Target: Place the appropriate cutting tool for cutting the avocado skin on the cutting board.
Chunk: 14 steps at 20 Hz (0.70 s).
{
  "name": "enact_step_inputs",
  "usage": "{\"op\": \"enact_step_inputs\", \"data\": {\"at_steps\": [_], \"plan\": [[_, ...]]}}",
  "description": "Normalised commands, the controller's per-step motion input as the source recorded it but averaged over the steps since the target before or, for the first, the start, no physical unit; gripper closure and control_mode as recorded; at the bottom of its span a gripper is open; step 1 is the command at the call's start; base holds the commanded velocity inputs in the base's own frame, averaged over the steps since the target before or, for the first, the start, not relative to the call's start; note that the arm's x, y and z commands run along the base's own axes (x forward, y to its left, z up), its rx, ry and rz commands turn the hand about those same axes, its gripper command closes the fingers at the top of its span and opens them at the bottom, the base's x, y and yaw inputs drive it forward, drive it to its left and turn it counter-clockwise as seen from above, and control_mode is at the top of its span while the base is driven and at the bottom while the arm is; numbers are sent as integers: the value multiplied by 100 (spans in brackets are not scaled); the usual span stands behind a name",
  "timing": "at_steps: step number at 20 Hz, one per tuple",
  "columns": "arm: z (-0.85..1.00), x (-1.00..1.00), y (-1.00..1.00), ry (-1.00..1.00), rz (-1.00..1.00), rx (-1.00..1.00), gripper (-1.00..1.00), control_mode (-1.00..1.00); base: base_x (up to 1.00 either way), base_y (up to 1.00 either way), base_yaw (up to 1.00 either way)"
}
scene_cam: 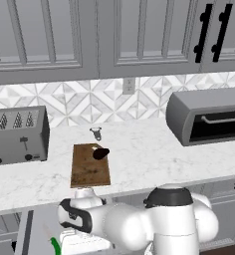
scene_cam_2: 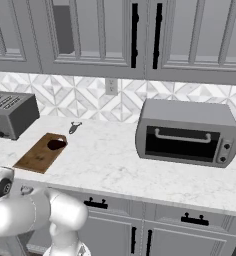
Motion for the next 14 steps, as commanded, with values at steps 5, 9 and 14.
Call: {"op": "enact_step_inputs", "data": {"at_steps": [5,9,14], "plan": [[0,-100,-8,12,-4,2,-100,-100,0,0,0],[2,-94,-5,14,-3,2,-100,-100,0,0,0],[22,-4,16,1,0,0,-100,-100,0,0,0]]}}
